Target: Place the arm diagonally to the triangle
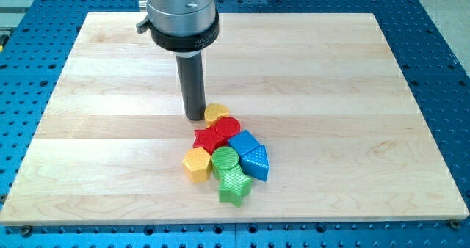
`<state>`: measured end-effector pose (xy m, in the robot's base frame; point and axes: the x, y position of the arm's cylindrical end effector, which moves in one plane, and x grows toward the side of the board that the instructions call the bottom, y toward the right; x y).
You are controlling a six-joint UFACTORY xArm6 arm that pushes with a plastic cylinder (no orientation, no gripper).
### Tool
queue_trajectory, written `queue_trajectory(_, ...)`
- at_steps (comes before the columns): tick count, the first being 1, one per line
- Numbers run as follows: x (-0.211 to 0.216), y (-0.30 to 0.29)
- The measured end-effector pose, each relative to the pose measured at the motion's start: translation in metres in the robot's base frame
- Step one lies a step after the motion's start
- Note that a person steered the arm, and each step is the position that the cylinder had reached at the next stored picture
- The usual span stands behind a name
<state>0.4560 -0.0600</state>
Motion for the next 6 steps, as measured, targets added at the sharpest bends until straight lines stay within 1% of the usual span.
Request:
queue_trajectory(2,-0.003,0.007)
queue_trajectory(3,-0.016,0.028)
queue_trajectory(4,-0.024,0.102)
queue_trajectory(5,-0.005,0.159)
queue_trajectory(6,0.034,0.201)
